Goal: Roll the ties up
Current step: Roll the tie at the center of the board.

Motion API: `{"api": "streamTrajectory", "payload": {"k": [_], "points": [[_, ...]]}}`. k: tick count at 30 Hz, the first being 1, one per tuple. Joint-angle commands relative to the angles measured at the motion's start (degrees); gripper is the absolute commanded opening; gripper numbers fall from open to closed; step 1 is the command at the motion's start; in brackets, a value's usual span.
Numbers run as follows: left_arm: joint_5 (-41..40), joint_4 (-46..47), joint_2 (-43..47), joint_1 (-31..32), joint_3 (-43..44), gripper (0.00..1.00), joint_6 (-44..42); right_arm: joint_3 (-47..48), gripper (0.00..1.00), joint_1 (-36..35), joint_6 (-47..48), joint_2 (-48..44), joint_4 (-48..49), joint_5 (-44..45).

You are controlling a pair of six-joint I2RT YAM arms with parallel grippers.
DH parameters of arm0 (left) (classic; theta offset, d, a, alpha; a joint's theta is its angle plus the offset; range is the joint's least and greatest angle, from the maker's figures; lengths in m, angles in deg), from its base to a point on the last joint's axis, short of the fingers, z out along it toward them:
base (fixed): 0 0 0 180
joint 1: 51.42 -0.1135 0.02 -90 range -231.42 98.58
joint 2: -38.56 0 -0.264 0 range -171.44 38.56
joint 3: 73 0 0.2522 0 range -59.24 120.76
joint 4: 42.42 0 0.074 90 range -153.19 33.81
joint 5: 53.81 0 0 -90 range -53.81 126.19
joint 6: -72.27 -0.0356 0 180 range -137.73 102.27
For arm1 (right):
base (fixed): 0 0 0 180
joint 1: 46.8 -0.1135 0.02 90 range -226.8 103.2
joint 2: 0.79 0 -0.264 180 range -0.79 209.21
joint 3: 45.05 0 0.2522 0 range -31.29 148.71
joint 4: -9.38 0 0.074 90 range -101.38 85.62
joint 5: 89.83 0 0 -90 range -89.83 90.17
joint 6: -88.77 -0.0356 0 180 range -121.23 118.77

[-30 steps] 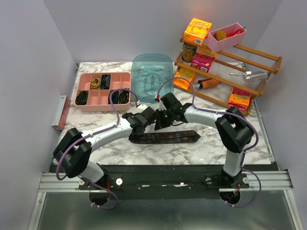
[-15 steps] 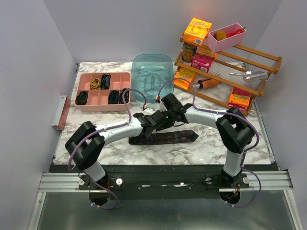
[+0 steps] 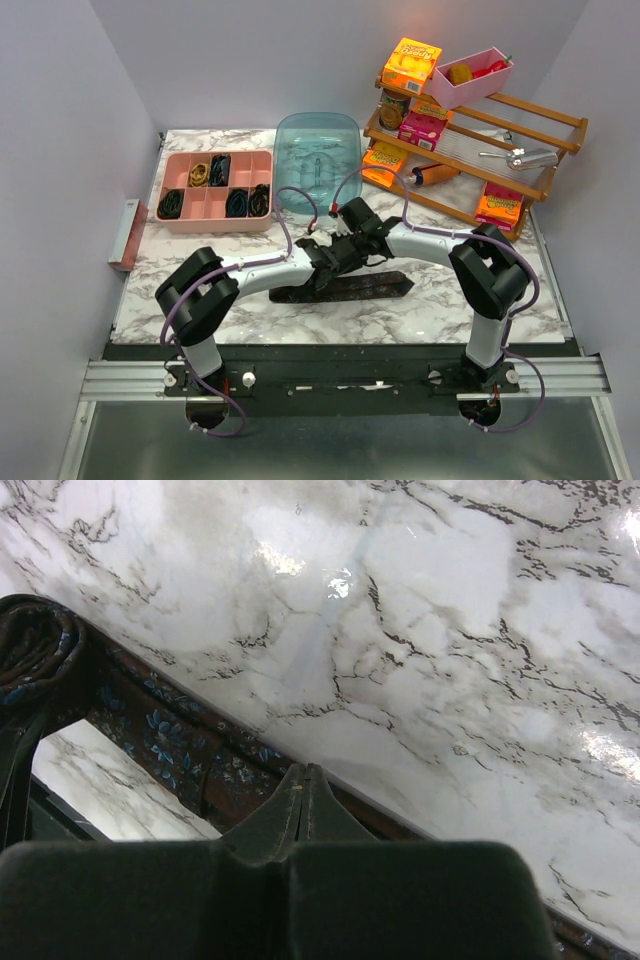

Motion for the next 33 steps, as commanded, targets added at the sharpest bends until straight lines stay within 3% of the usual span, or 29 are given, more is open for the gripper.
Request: {"api": "streamTrajectory", "payload": {"k": [1, 6, 13, 23, 28, 33], "points": [[5.14, 5.9, -1.15, 1.53, -0.75, 0.27, -1.3, 0.07, 0.0, -0.67, 0.61, 0.49, 1.61, 0.1], [7.79, 8.98, -0.18, 1.62, -1.98, 0.34, -1.13, -0.1, 0.0, -0.67, 0.7, 0.58, 1.61, -0.08], [10.25, 13.03, 2.1, 1.62, -3.65, 0.57, -0.52, -0.54, 0.0, -0.67, 0.7, -0.04, 1.79, 0.19], [10.52, 15.22, 5.88, 1.53, -5.59, 0.59, 1.6, -0.54, 0.01, -0.67, 1.31, -0.48, 1.88, -1.39], [10.6, 16.98, 10.35, 1.01, -7.25, 0.69, 2.39, 0.16, 0.0, -0.76, 2.28, -2.58, 1.7, -2.45], [11.39, 18.39, 15.19, -0.75, -10.15, 0.73, 3.09, 2.87, 0.0, -1.28, 2.63, -2.94, 1.53, -3.68]]}}
